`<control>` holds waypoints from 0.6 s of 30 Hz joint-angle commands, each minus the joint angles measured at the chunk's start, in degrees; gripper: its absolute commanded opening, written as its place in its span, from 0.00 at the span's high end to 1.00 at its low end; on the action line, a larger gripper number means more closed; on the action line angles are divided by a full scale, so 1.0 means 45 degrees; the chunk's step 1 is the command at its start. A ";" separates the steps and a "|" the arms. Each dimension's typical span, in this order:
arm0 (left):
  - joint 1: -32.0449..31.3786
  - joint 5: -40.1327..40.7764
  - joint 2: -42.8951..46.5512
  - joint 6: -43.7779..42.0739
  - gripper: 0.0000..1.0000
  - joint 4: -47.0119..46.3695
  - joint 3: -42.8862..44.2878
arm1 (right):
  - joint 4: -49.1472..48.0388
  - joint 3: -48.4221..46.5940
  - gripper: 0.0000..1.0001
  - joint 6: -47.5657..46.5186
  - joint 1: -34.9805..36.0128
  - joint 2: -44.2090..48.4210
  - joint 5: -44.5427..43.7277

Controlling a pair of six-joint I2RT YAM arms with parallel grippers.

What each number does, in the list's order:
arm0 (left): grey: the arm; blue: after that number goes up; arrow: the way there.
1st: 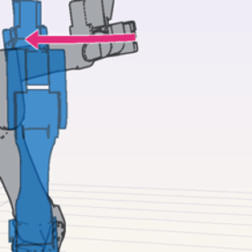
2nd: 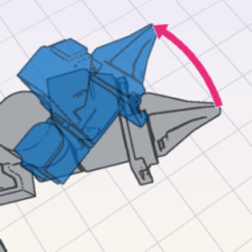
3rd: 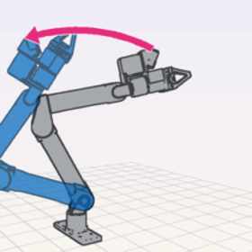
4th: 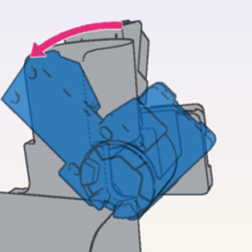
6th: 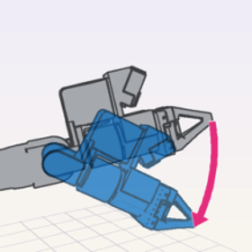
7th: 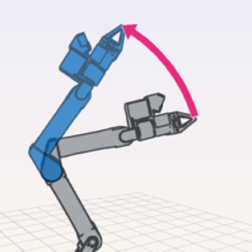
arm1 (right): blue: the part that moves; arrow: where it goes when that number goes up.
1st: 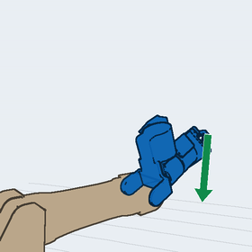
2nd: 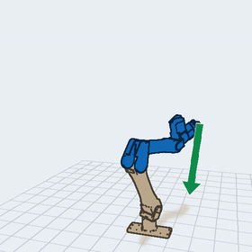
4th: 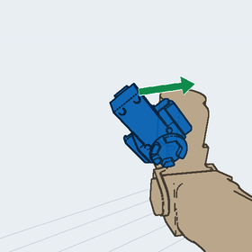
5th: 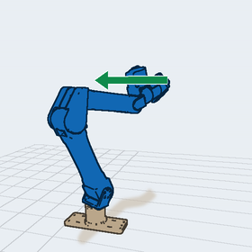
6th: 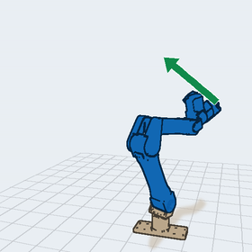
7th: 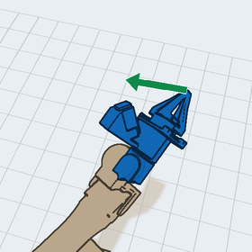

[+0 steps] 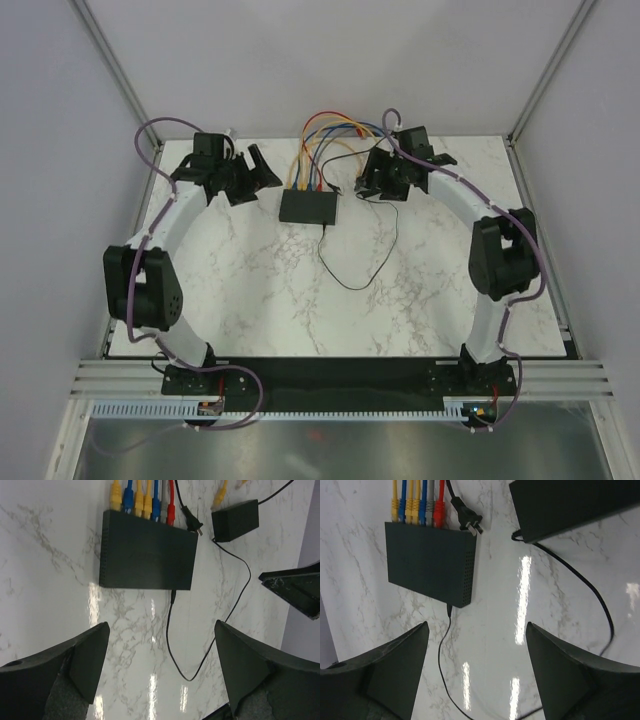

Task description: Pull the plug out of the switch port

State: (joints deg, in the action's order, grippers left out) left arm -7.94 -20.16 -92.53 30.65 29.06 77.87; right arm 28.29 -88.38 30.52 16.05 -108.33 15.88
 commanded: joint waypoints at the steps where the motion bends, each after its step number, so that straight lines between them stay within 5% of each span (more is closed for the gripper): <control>1: 0.0281 -0.1940 -0.2259 0.0336 0.07 -0.1809 0.1267 | -0.1052 -0.1451 0.13 0.0697 0.0397 -0.1430 0.0748; 9: 0.0223 -0.2648 -0.5001 -0.0093 0.10 -0.2106 0.3456 | -0.2106 -0.2743 0.23 0.1418 0.0612 -0.3795 0.1549; 18: 0.0222 -0.2687 -0.6214 -0.0445 0.14 -0.1868 0.3771 | -0.2791 -0.3583 0.35 0.1791 0.1159 -0.5242 0.2350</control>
State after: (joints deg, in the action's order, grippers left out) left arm -6.87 -30.35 -119.15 30.48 20.91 92.64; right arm 18.52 -101.45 37.54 20.25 -130.78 23.92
